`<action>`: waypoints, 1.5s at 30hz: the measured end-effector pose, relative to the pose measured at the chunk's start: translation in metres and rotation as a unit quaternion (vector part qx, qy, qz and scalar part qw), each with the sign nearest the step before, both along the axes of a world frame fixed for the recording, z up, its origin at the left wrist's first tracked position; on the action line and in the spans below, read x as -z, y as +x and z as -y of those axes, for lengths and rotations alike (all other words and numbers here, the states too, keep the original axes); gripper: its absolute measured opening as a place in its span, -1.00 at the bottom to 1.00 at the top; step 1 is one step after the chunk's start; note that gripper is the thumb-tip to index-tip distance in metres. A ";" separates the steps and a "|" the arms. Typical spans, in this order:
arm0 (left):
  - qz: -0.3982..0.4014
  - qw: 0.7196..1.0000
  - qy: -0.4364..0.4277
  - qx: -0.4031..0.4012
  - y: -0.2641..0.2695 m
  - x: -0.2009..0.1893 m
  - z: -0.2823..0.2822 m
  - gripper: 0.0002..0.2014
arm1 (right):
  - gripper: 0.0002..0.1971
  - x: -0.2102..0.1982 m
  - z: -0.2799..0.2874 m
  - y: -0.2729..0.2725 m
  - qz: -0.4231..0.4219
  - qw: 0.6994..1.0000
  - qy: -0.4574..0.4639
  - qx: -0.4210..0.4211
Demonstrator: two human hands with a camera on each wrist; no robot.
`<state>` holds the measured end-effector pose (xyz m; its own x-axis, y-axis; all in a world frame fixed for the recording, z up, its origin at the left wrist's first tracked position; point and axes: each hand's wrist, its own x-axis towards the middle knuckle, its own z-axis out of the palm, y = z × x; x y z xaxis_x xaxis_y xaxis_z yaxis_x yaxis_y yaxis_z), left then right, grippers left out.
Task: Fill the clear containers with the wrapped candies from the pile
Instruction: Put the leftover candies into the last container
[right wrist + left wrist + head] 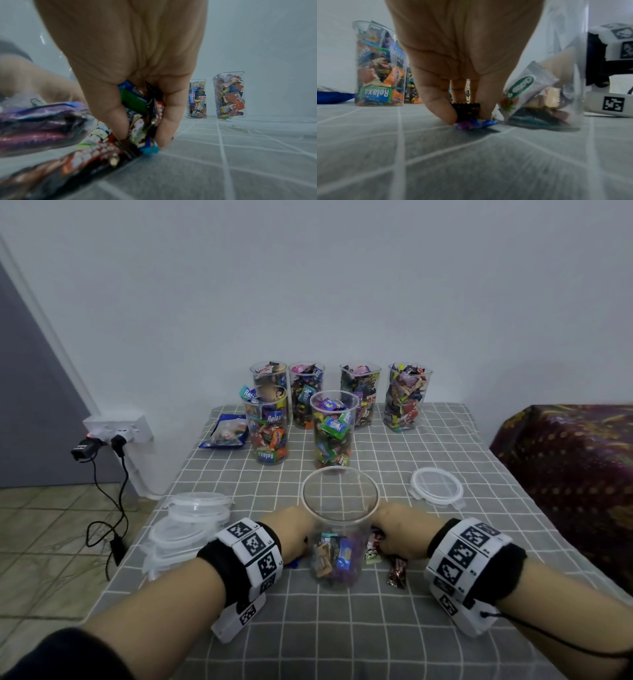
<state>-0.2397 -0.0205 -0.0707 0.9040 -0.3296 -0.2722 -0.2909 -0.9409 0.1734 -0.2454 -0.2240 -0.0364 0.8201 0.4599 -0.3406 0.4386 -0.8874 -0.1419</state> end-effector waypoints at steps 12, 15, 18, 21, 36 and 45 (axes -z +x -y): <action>0.019 0.997 -0.039 -0.061 -0.001 -0.006 -0.013 -0.80 | -0.87 -0.022 0.023 0.000 0.062 0.994 0.085 0.039; 0.068 0.992 -0.057 -0.093 -0.003 -0.018 -0.018 -0.87 | -0.91 -0.043 0.027 0.001 0.117 0.983 0.131 0.054; 0.124 0.977 -0.104 -0.137 -0.005 -0.035 -0.028 -0.91 | -0.87 -0.067 0.029 0.002 0.184 0.965 0.174 0.064; 0.156 0.961 -0.151 -0.168 -0.012 -0.057 -0.037 -0.94 | -0.87 -0.092 0.026 -0.001 0.240 0.942 0.227 0.058; 0.229 0.913 -0.303 -0.150 -0.038 -0.111 -0.034 -0.93 | -0.77 -0.097 -0.040 -0.036 0.175 0.963 0.190 -0.077; 0.236 0.909 -0.315 -0.136 -0.040 -0.114 -0.028 -0.94 | -0.56 -0.089 -0.036 -0.038 0.170 0.948 0.261 -0.059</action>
<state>-0.2798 0.0070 0.0438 0.9425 -0.0334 0.3324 -0.2445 -0.7469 0.6184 -0.2830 -0.1881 0.0524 0.7741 0.5884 0.2335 0.6296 -0.6772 -0.3808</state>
